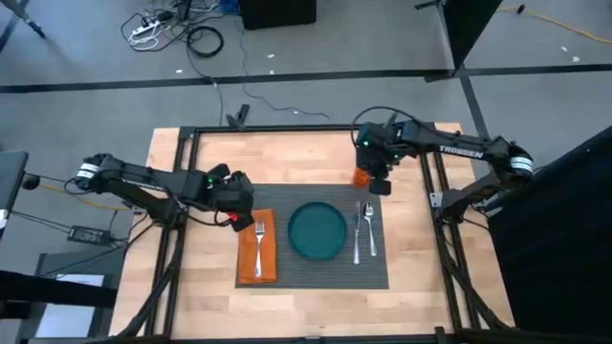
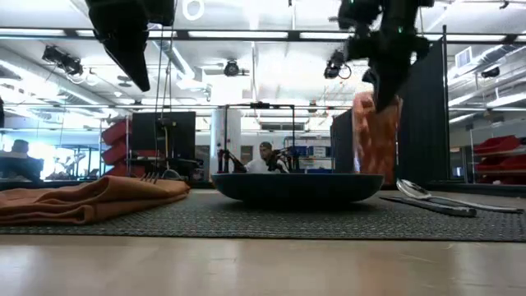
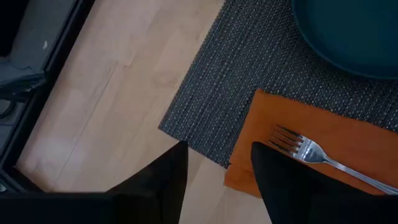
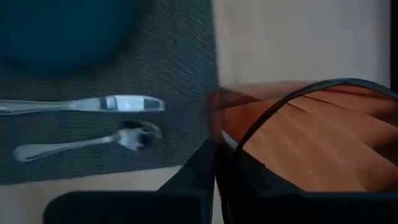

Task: Set table place
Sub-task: Move the orange cup on the top right of the gray placemat, then return to Home Position

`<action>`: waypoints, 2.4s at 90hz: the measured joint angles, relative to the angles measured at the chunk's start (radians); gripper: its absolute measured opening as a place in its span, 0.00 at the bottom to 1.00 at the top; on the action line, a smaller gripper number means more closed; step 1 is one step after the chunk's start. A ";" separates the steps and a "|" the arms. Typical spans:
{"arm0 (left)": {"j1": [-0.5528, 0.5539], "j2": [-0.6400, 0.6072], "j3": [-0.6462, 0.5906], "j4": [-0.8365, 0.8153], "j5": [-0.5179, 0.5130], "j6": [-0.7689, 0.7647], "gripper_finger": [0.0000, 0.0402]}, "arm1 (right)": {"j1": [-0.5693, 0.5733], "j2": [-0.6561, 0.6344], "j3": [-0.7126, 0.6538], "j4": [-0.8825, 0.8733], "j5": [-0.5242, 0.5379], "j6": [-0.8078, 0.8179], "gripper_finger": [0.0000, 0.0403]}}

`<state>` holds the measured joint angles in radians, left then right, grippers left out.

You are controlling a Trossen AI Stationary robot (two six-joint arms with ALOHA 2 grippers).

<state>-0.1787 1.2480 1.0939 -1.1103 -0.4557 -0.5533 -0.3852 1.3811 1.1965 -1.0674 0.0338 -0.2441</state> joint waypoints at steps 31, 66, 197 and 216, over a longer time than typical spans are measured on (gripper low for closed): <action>0.000 0.000 0.000 0.028 0.000 0.000 0.40 | -0.117 0.023 -0.016 0.022 -0.014 -0.055 0.00; 0.000 0.000 0.000 0.028 0.000 0.002 0.40 | -0.130 0.024 -0.065 0.052 -0.026 -0.064 0.00; 0.028 -0.471 -0.632 1.110 0.243 0.343 0.30 | 0.218 -0.387 -0.309 0.673 -0.254 0.285 0.25; 0.064 -0.529 -0.753 1.277 0.336 0.362 0.05 | 0.296 -0.432 -0.552 0.982 -0.240 0.397 0.11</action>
<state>-0.1150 0.7189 0.3408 0.1669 -0.1200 -0.1917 -0.0894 0.9493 0.6443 -0.0857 -0.2066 0.1529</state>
